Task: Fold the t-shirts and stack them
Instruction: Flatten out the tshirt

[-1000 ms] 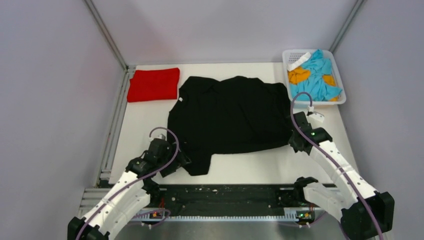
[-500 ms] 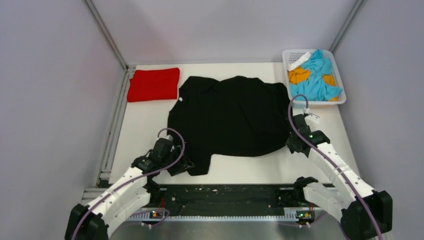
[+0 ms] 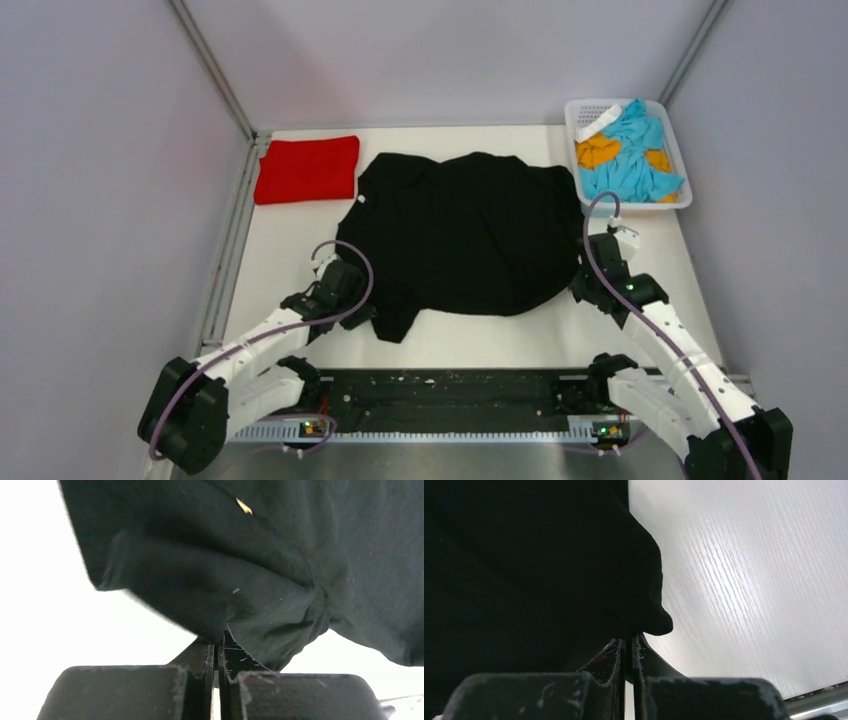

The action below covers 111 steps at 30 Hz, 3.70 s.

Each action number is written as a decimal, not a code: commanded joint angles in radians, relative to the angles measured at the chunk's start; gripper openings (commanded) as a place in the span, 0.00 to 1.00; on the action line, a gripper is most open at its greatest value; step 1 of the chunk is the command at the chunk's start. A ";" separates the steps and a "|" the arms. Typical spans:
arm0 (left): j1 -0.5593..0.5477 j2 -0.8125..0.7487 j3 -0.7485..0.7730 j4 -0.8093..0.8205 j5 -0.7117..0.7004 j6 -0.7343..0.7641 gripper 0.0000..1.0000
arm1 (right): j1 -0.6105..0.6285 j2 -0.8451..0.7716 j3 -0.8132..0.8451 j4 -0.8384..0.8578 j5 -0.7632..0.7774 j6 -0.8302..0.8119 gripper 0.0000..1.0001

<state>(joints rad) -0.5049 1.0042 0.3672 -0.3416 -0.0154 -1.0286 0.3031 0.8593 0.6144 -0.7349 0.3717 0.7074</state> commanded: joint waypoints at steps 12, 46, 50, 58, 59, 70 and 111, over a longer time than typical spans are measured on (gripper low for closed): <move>0.002 -0.365 0.543 -0.177 -0.409 0.255 0.00 | -0.007 -0.118 0.497 -0.018 -0.052 -0.053 0.00; 0.015 -0.169 1.235 0.059 -0.328 0.720 0.00 | -0.008 -0.089 1.071 -0.036 -0.142 -0.236 0.00; 0.016 -0.046 1.041 0.183 -0.612 0.779 0.00 | -0.008 -0.035 0.847 0.035 0.029 -0.219 0.00; 0.096 0.497 0.979 0.278 -0.655 0.734 0.00 | -0.019 0.292 0.512 0.322 0.209 -0.170 0.00; 0.108 0.571 1.000 0.271 -0.624 0.717 0.00 | -0.030 0.349 0.496 0.361 0.195 -0.173 0.00; 0.176 1.102 1.335 0.201 -0.472 0.697 0.00 | -0.081 0.799 0.583 0.543 0.173 -0.253 0.00; 0.247 1.201 1.388 0.125 -0.086 0.441 0.99 | 0.058 0.722 0.448 0.636 -0.325 -0.353 0.98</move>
<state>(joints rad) -0.2615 2.1712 1.7149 -0.2394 -0.1108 -0.5419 0.3321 1.5940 1.1328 -0.1623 0.2157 0.3588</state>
